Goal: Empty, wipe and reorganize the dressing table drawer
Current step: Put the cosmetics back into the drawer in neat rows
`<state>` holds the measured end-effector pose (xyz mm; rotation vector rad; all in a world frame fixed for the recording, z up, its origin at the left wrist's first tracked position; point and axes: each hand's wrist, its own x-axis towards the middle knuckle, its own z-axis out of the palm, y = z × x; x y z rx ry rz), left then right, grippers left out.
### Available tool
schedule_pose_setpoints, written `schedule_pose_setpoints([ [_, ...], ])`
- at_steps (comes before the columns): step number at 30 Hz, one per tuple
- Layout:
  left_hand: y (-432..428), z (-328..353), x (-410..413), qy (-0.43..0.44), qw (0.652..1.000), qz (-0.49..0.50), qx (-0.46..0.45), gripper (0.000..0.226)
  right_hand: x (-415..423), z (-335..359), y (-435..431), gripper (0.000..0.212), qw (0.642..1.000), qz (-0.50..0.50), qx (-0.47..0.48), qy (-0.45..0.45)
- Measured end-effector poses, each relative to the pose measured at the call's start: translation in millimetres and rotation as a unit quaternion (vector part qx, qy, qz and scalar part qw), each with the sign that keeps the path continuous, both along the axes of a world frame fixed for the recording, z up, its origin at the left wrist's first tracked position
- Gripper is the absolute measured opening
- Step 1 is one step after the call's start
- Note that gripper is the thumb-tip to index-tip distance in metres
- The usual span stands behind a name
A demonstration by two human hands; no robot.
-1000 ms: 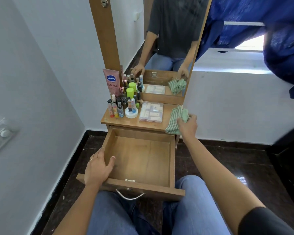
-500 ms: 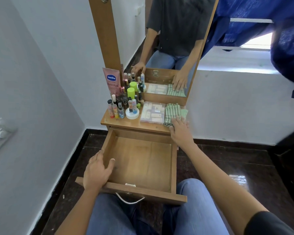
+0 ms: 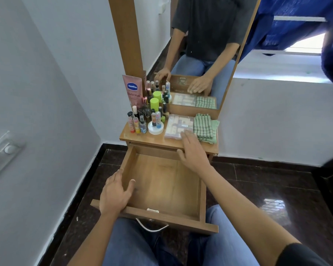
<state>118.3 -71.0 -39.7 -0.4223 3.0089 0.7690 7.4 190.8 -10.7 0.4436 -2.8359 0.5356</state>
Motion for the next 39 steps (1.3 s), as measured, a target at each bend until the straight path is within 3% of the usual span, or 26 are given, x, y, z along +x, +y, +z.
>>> schedule_pose_setpoints([
  [5,0.2,0.5,0.7,0.003,1.000,0.006,-0.001,0.064,-11.8,-0.5,-11.2,0.070,0.995,-0.010,0.091,-0.042],
  [10,-0.9,-0.7,-1.0,0.002,1.000,0.010,0.008,0.063,-7.3,-0.5,-10.0,0.053,0.995,-0.032,0.097,0.014],
  [16,-0.7,-0.8,-0.8,0.004,1.000,0.008,0.015,0.063,14.5,-8.2,-5.8,0.036,0.982,0.019,0.142,0.126],
  [18,-0.7,-0.6,-0.9,0.004,1.000,0.010,0.017,0.062,16.2,-6.7,-5.8,0.042,0.979,0.025,0.152,0.130],
  [21,-0.6,0.1,0.3,0.006,1.000,0.010,0.022,0.062,16.2,0.9,-9.3,0.060,0.985,0.022,0.149,0.083],
  [24,-0.4,2.3,1.8,0.008,0.999,0.009,0.032,0.061,19.2,-0.2,-6.6,0.058,0.987,0.048,0.147,0.050],
  [27,-0.6,5.1,2.2,0.017,0.999,0.003,0.049,0.056,32.6,-5.3,-0.3,0.054,0.986,0.072,0.124,0.087],
  [29,-2.2,4.6,1.4,0.036,0.997,-0.020,0.068,0.045,48.6,-12.8,3.2,0.047,0.978,0.092,0.102,0.156],
  [33,15.3,12.8,-0.5,0.065,0.972,-0.027,0.222,0.021,85.5,-28.7,5.7,0.038,0.957,0.138,0.087,0.242],
  [36,51.7,27.1,-7.6,-0.041,0.919,-0.029,0.391,0.026,97.2,-44.2,4.4,0.032,0.951,0.145,0.086,0.259],
  [39,75.5,26.0,-19.9,-0.139,0.865,0.025,0.482,0.018,99.8,-50.8,7.2,0.034,0.960,0.143,0.079,0.226],
])
